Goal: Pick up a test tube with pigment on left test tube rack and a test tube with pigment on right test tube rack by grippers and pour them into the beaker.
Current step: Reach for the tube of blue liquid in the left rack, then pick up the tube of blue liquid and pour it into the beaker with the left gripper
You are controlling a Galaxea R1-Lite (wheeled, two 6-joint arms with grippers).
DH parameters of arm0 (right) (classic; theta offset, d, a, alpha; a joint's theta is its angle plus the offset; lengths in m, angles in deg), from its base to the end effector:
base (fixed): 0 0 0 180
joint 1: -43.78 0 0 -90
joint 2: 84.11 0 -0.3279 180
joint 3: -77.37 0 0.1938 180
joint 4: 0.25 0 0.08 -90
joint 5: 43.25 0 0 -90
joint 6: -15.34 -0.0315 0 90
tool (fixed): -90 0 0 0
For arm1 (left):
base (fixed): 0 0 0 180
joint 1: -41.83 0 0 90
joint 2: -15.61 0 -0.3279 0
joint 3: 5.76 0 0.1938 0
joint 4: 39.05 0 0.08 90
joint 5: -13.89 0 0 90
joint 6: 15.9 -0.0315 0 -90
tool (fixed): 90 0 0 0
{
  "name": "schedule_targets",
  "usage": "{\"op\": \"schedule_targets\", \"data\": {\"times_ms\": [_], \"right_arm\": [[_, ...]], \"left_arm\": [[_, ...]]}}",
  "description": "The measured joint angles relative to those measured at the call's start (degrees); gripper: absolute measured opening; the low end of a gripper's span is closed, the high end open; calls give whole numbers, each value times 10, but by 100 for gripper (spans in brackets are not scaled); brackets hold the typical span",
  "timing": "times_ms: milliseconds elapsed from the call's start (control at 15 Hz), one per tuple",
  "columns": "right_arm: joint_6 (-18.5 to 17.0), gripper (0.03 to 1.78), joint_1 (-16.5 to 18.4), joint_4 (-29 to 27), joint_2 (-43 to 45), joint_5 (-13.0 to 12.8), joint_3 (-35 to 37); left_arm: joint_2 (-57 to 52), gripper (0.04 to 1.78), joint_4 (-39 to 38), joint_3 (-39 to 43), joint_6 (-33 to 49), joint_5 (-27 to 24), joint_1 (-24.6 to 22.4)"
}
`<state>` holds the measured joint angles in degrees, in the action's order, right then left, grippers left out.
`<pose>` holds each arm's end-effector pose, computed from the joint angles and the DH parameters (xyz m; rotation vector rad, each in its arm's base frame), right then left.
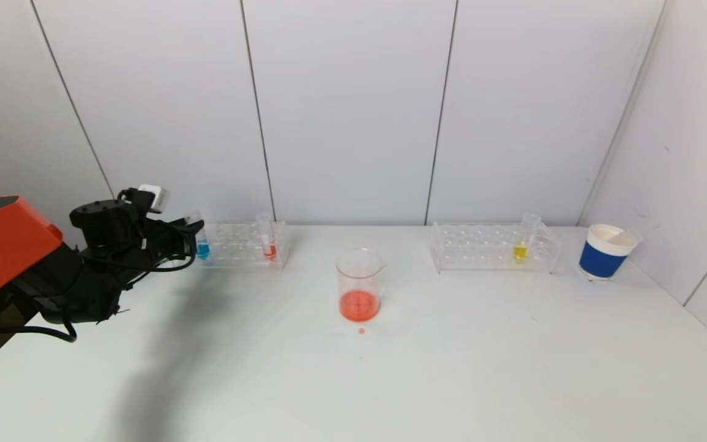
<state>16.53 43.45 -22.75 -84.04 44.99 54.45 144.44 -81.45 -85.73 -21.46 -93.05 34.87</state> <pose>-0.0380 -0.0012 0.0762 -0.0206 -0.0083 -0.0250 0.4404 0.0445 0.0971 0.0733 0.1019 -0.1792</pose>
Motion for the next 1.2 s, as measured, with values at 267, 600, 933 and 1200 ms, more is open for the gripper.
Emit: {"op": "schedule_targets", "data": {"times_ms": [267, 600, 933, 1200], "right_arm": [[0, 177, 0, 0, 0, 0, 0], [0, 177, 0, 0, 0, 0, 0], [0, 177, 0, 0, 0, 0, 0], [0, 177, 0, 0, 0, 0, 0]], "left_arm": [[0, 43, 0, 0, 0, 0, 0], [2, 43, 0, -1, 0, 1, -1], [2, 43, 0, -1, -1, 1, 0], [-3, 43, 1, -2, 0, 1, -1]]}}
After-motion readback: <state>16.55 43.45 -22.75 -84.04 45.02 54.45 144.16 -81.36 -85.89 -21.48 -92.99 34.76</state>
